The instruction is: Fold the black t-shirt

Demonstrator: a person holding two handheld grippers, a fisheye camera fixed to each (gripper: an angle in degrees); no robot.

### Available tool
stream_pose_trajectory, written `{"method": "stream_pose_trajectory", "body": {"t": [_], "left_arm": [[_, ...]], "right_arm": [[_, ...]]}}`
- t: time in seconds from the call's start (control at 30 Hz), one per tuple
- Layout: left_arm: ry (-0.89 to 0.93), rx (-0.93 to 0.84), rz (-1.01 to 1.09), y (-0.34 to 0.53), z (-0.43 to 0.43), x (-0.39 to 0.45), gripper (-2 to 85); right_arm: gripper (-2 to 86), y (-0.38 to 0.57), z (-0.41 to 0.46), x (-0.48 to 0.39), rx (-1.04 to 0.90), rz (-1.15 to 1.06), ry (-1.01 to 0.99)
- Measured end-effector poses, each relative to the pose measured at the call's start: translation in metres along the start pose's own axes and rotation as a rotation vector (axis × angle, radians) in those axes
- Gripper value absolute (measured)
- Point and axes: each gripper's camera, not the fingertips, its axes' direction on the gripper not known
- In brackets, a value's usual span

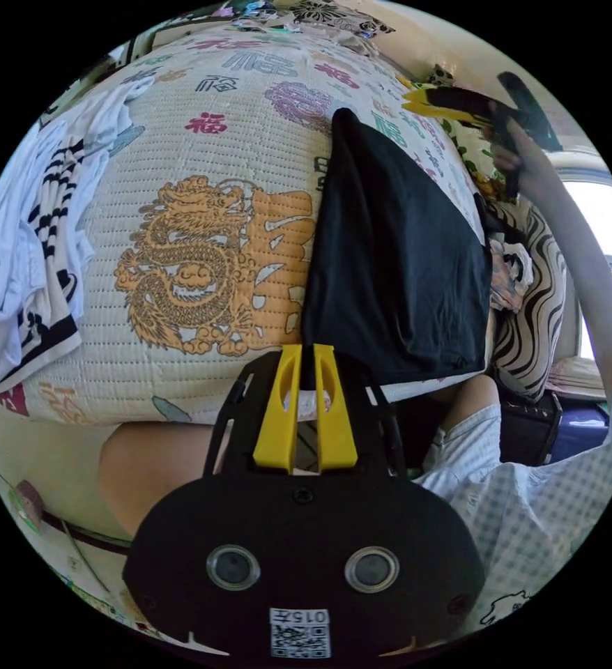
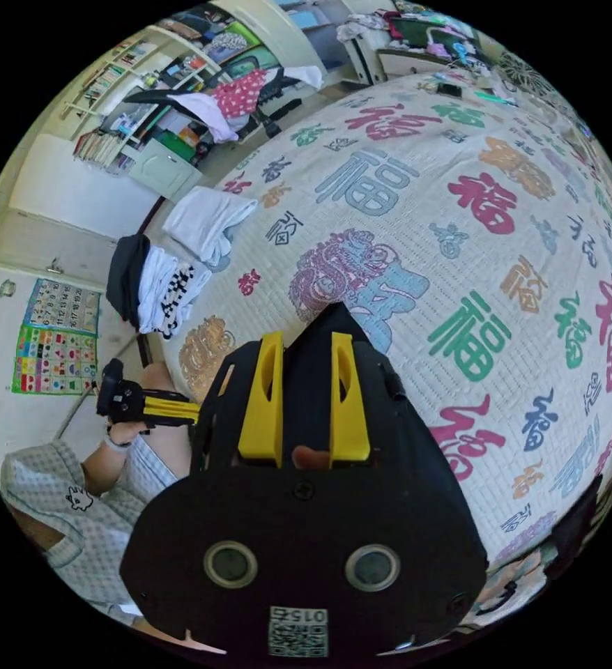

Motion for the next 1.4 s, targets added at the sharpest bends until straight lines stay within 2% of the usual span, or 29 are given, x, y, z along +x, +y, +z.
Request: {"method": "stream_pose_trajectory", "body": {"t": [0.13, 0.3, 0.4, 0.63, 0.8, 1.07, 1.13, 1.2, 1.3, 1.4], "left_arm": [[0.13, 0.0, -0.005, 0.008, 0.003, -0.013, -0.4], [0.249, 0.091, -0.012, 0.027, -0.01, -0.024, -0.7], [0.274, 0.126, 0.012, 0.037, -0.014, -0.021, -0.8], [0.249, 0.169, 0.071, 0.066, -0.02, 0.005, -0.8], [0.273, 0.193, 0.054, 0.08, -0.01, 0.009, -0.7], [0.289, 0.234, 0.148, 0.107, -0.005, 0.043, -0.8], [0.277, 0.241, 0.181, 0.111, -0.003, 0.056, -0.8], [0.246, 0.237, 0.2, 0.115, 0.002, 0.066, -0.8], [0.203, 0.244, 0.143, 0.121, 0.017, 0.06, -0.7], [0.314, 0.261, 0.057, 0.128, 0.036, 0.039, -0.7]], "right_arm": [[9.6, -0.079, 0.071, -0.016, -0.213, 0.013, 0.144], [1.3, -0.127, 0.122, -0.02, -0.342, 0.076, 0.316], [-0.2, -0.14, 0.129, -0.029, -0.368, 0.004, 0.334], [-0.8, -0.145, 0.1, -0.028, -0.261, -0.019, 0.249], [-0.8, -0.152, 0.1, -0.037, -0.256, -0.049, 0.294], [-0.7, -0.124, 0.036, -0.015, -0.084, 0.021, 0.179], [-0.4, -0.102, 0.006, -0.001, 0.004, 0.051, 0.094], [0.1, -0.088, -0.008, 0.007, -0.005, 0.055, 0.043], [2.0, -0.079, -0.011, 0.007, -0.011, 0.047, 0.07], [7.5, -0.091, 0.009, 0.0, -0.043, 0.031, 0.004]]}}
